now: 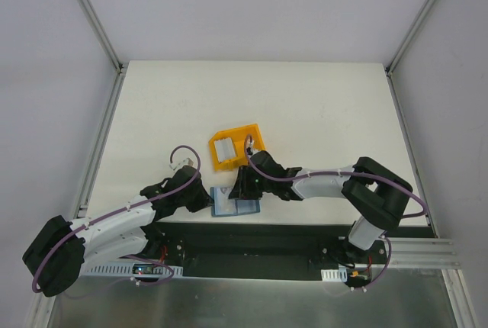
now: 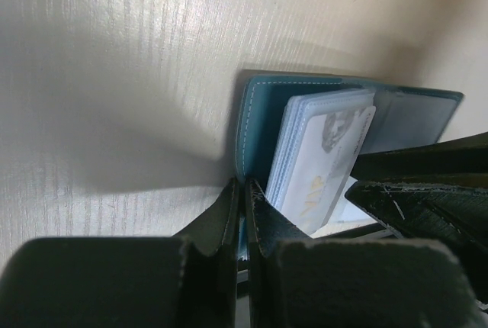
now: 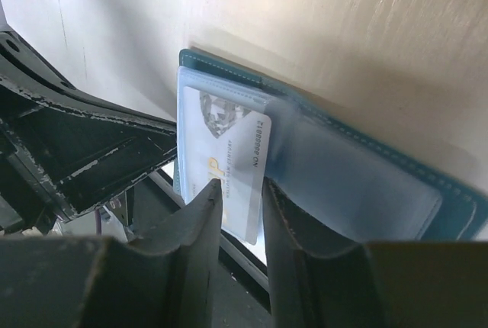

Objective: Put the credit cards into the card holder
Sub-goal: Insert the credit card into the card holder, then turn over the card slot in the card holder, then pick up the credit card from the storage box.

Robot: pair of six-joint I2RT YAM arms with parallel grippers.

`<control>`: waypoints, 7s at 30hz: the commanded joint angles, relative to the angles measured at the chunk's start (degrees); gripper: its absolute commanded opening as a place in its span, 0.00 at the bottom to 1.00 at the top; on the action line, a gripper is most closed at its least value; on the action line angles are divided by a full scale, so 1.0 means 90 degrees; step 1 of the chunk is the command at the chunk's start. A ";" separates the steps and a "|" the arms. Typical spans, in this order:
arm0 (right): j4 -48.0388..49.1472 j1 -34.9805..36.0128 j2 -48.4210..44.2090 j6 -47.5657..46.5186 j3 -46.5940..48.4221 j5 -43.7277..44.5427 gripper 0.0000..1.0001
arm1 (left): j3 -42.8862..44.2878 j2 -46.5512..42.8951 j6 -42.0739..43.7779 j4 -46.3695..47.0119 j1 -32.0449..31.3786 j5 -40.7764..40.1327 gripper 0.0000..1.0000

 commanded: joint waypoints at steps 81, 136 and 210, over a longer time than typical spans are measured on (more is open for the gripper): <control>-0.2397 0.0897 -0.0136 -0.1155 0.1838 0.1740 0.59 | 0.0377 -0.0783 0.0496 -0.0136 -0.0022 0.0308 0.00; -0.4076 0.0858 -0.1317 -0.1067 0.0959 0.3009 0.45 | -0.0072 -0.0793 0.0183 -0.0126 -0.0022 0.0152 0.00; -0.4261 0.0458 -0.1961 -0.0734 -0.0429 0.3928 0.41 | -0.0072 -0.0647 0.0183 -0.0136 -0.0031 0.0142 0.00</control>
